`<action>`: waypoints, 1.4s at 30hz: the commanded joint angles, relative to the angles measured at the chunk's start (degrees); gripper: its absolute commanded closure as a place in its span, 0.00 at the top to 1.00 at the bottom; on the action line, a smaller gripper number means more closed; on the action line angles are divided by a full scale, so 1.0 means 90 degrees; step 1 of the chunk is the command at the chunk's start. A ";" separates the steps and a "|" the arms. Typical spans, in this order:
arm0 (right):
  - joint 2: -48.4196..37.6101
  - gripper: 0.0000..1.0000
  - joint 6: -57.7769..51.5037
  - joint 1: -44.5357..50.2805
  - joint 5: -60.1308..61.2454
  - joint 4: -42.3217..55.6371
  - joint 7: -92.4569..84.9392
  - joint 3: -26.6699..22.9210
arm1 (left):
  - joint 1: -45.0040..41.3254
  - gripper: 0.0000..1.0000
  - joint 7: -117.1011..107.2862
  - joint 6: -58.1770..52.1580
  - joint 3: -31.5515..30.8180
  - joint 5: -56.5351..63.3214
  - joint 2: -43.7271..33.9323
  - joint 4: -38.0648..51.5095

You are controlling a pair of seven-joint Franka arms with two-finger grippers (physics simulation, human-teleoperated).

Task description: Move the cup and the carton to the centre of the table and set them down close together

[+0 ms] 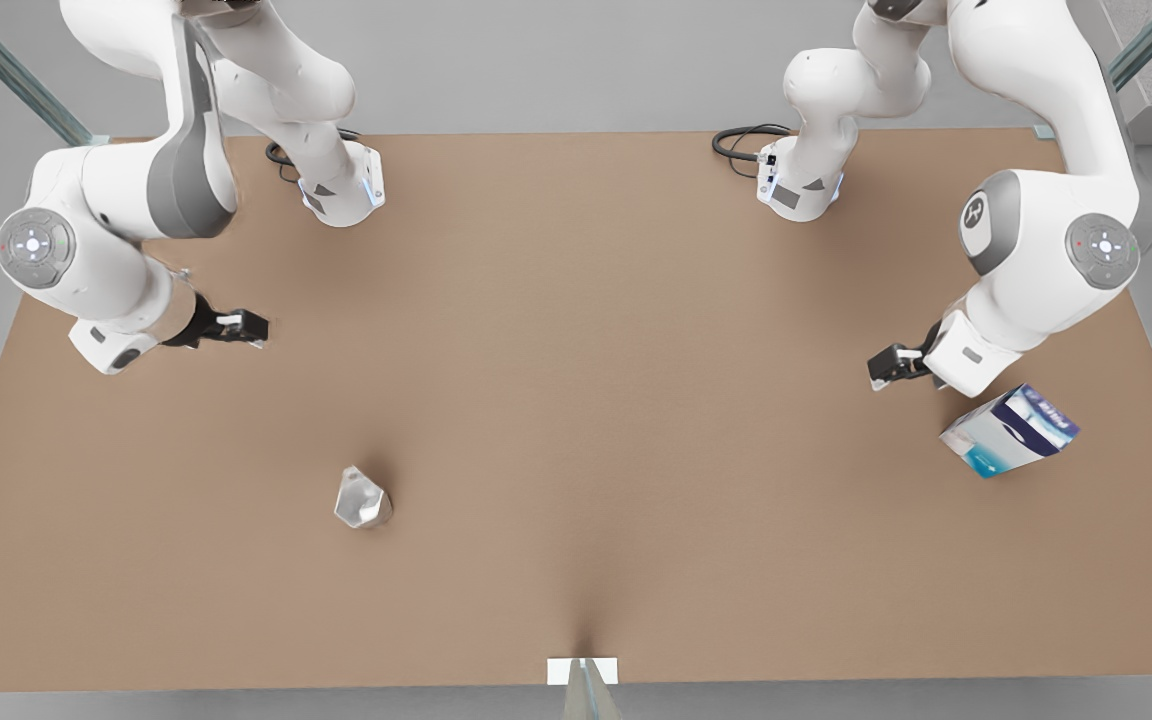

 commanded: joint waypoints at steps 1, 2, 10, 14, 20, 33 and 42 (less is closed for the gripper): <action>0.0045 1.00 0.0017 0.0061 0.0000 0.0032 0.0000 -0.0023 | -0.0001 1.00 0.0038 0.0000 0.0000 0.0001 -0.0029 -0.0053; 0.0055 1.00 0.0036 0.0061 0.0000 0.0042 0.0000 -0.0032 | -0.0001 1.00 0.0038 0.0000 0.0000 0.0001 -0.0029 -0.0053; 0.1256 1.00 0.0866 0.0217 0.0000 0.1116 0.0479 0.0192 | -0.0001 1.00 -0.0040 0.0000 0.0029 0.0010 0.0166 -0.0288; 0.1618 1.00 0.2175 0.0559 -0.0020 0.0804 0.0908 0.0397 | -0.0001 1.00 -0.0059 0.0068 0.0029 0.0030 0.0176 -0.0376; 0.2789 1.00 0.3835 0.0442 -0.0615 0.0979 0.2285 0.1667 | -0.0001 1.00 -0.0294 0.0049 0.0029 0.0157 0.0225 -0.0376; 0.3346 1.00 0.4460 0.0686 -0.1679 0.0735 0.2558 0.1599 | -0.0001 1.00 -0.0401 0.0010 0.0029 0.0157 0.0342 -0.0376; 0.3825 1.00 0.5095 0.0676 -0.1680 0.0677 0.2539 0.1403 | -0.0001 1.00 -0.0401 0.0000 0.0029 0.0157 0.0410 -0.0376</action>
